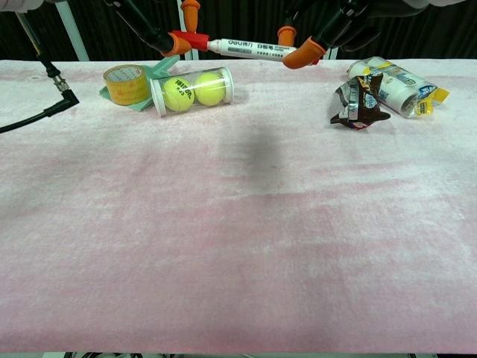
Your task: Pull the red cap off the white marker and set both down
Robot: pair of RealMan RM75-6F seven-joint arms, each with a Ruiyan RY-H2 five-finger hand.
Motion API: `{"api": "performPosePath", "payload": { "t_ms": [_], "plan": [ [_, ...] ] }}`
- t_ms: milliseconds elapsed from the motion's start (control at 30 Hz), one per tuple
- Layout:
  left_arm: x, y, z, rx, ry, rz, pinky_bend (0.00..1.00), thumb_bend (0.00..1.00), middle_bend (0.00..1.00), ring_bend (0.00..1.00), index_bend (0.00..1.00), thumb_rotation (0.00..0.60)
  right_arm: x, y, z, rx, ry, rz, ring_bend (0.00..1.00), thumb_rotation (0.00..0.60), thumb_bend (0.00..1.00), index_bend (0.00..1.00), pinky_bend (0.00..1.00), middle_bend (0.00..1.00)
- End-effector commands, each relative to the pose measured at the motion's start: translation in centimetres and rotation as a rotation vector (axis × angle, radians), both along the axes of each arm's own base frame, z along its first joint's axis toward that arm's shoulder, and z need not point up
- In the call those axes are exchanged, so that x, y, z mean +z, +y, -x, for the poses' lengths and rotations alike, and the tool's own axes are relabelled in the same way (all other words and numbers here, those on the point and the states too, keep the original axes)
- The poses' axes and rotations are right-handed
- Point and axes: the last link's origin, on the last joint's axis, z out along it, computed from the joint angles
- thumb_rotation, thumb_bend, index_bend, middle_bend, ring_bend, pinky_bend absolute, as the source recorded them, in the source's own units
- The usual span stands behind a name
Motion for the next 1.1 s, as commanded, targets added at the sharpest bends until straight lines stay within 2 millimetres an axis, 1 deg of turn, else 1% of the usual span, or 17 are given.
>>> {"api": "performPosePath", "payload": {
  "t_ms": [33, 333, 500, 567, 633, 700, 833, 900, 967, 1033, 1100],
  "plan": [
    [0.1, 0.0, 0.1, 0.0, 0.002, -0.002, 0.07, 0.41, 0.23, 0.0, 0.57, 0.6, 0.0, 0.0, 0.1, -0.002, 0.002, 0.001, 1.0, 0.6, 0.45, 0.82, 0.96, 1.0],
    [1.0, -0.1, 0.9, 0.017, 0.016, -0.006, 0.06, 0.41, 0.23, 0.0, 0.56, 0.6, 0.5, -0.3, 1.1, -0.008, 0.025, 0.016, 1.0, 0.6, 0.45, 0.82, 0.96, 1.0],
    [2.7, -0.7, 2.1, -0.007, 0.043, -0.04, 0.06, 0.41, 0.23, 0.0, 0.56, 0.6, 1.5, -0.9, 2.5, -0.03, 0.056, 0.062, 1.0, 0.6, 0.45, 0.82, 0.96, 1.0],
    [3.5, -1.0, 3.3, -0.009, 0.049, -0.036, 0.06, 0.41, 0.23, 0.0, 0.56, 0.6, 2.2, -1.1, 3.5, -0.038, 0.075, 0.082, 1.0, 0.6, 0.45, 0.82, 0.96, 1.0],
    [4.3, -0.8, 5.9, 0.032, 0.034, -0.048, 0.06, 0.41, 0.23, 0.0, 0.56, 0.6, 3.3, -1.0, 5.2, -0.044, 0.129, 0.112, 1.0, 0.6, 0.45, 0.82, 0.96, 1.0],
    [4.3, -0.5, 8.3, 0.052, 0.018, -0.021, 0.06, 0.41, 0.23, 0.0, 0.56, 0.6, 3.9, -0.4, 6.6, -0.052, 0.149, 0.116, 1.0, 0.6, 0.45, 0.82, 0.96, 1.0],
    [3.9, 0.1, 11.0, 0.057, -0.018, 0.011, 0.06, 0.41, 0.23, 0.0, 0.55, 0.6, 4.2, 0.0, 8.2, -0.07, 0.142, 0.121, 1.0, 0.6, 0.45, 0.82, 0.96, 1.0],
    [3.7, 0.4, 11.9, 0.056, -0.033, 0.006, 0.06, 0.41, 0.23, 0.0, 0.55, 0.6, 4.1, 0.1, 8.8, -0.078, 0.14, 0.124, 1.0, 0.6, 0.45, 0.82, 0.96, 1.0],
    [3.0, 0.8, 13.2, 0.063, -0.083, 0.004, 0.06, 0.41, 0.23, 0.0, 0.55, 0.6, 3.7, 0.3, 9.9, -0.085, 0.148, 0.13, 1.0, 0.6, 0.45, 0.82, 0.96, 1.0],
    [2.1, 1.3, 14.4, 0.08, -0.132, 0.026, 0.06, 0.41, 0.23, 0.0, 0.55, 0.6, 2.8, 0.5, 11.0, -0.092, 0.151, 0.121, 1.0, 0.6, 0.45, 0.82, 0.96, 1.0],
    [0.7, 2.2, 16.1, 0.116, -0.119, 0.058, 0.06, 0.4, 0.22, 0.0, 0.54, 0.6, 1.6, 0.9, 11.9, -0.112, 0.132, 0.096, 1.0, 0.6, 0.45, 0.82, 0.96, 1.0]
  ]
}}
